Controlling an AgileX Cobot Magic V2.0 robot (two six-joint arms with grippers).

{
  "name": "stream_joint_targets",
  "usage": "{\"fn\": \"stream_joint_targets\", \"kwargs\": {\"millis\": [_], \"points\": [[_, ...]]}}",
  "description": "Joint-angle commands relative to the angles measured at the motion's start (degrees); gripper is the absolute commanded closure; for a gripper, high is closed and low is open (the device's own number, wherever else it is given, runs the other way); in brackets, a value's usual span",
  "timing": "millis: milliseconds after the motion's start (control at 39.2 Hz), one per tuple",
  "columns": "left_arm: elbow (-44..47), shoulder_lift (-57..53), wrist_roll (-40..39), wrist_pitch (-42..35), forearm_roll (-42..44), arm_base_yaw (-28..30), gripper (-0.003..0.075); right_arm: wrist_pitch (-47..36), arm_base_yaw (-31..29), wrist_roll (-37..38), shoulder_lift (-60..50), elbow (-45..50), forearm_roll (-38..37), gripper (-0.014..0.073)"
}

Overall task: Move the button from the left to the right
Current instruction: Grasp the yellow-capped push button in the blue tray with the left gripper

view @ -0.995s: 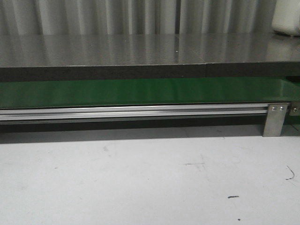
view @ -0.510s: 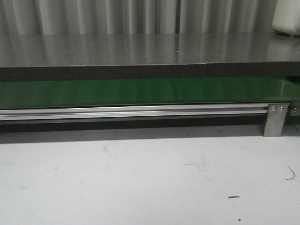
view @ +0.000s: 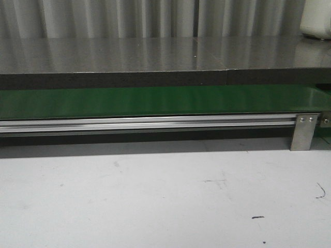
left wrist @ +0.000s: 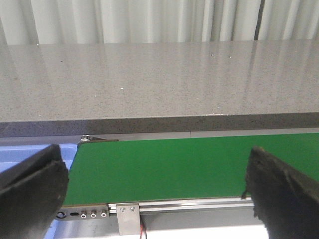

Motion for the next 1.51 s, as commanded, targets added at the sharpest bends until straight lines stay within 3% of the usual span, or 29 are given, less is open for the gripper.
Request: {"fn": "stream_joint_targets", "kwargs": {"millis": [0,383,765,1072,1276,1480], "points": [[-2.56,2.92,-0.63,-4.12,-1.0,0.15,0.0029,-4.78,0.08,-0.52,0.49,-2.0,0.48,-0.0052],[-18.82,31.05,-1.08,-1.89,-1.9,1.01,0.0029,-4.78,0.08,-0.52,0.49,-2.0,0.48,-0.0052],[-40.36,55.99,0.05,8.87,-1.9,17.78,0.0029,-4.78,0.08,-0.52,0.49,-2.0,0.48,-0.0052],[-52.6,71.02,7.27,17.06,-3.26,27.61,0.0029,-4.78,0.08,-0.52,0.49,-2.0,0.48,-0.0052],[-57.54,80.3,19.19,21.57,-14.23,33.18,0.0029,-4.78,0.08,-0.52,0.49,-2.0,0.48,-0.0052],[-61.74,88.38,25.19,25.45,-14.86,36.19,0.0029,-4.78,0.08,-0.52,0.49,-2.0,0.48,-0.0052]]}}
